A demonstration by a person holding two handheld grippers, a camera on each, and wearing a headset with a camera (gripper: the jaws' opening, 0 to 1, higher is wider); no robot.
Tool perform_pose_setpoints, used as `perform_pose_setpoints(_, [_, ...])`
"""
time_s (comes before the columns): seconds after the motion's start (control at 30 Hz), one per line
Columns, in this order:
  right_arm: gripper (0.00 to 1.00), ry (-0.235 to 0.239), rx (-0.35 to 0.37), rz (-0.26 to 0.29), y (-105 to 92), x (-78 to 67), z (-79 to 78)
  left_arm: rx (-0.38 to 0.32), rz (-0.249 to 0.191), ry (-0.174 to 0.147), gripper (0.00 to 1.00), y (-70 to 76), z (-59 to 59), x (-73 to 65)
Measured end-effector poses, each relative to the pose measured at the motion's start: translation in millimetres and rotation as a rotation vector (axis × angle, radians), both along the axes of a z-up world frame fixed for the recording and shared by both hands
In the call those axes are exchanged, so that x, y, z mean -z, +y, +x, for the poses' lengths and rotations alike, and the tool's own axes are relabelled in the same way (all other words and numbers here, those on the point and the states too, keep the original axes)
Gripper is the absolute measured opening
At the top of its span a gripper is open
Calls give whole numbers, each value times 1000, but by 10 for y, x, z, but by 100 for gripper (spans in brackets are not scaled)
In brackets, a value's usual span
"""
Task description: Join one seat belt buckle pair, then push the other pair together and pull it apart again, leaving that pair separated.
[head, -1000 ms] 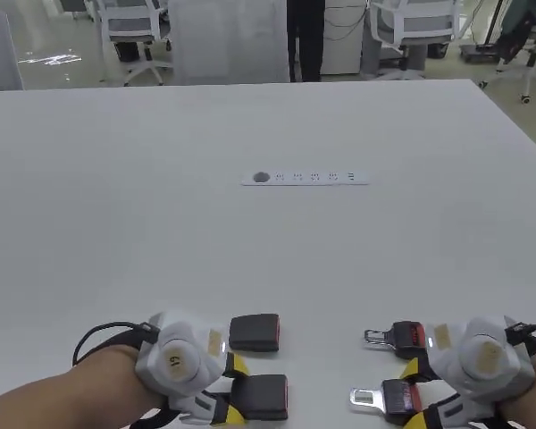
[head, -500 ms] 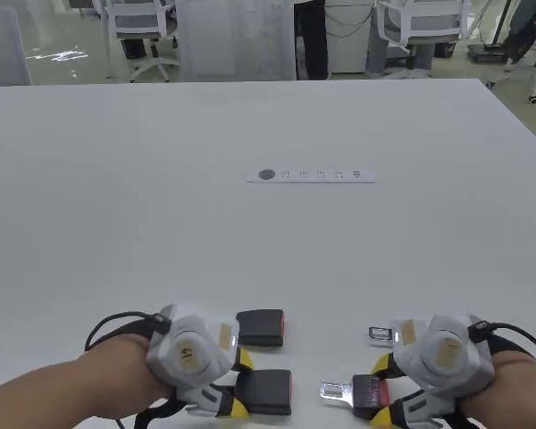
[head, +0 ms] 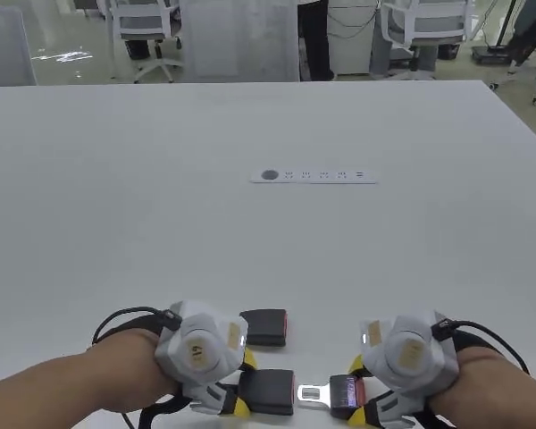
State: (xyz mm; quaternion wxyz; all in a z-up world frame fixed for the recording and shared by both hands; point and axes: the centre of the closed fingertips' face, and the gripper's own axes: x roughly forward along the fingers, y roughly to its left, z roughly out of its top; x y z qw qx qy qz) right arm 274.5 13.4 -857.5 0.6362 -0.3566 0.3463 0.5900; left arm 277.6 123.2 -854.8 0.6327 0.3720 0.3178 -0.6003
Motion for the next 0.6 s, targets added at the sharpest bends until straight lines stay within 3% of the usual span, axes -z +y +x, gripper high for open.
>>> perform_pose_setpoints(0.6, [33, 12, -9, 34, 180, -4, 4, -2, 1, -2, 31, 4, 9, 19])
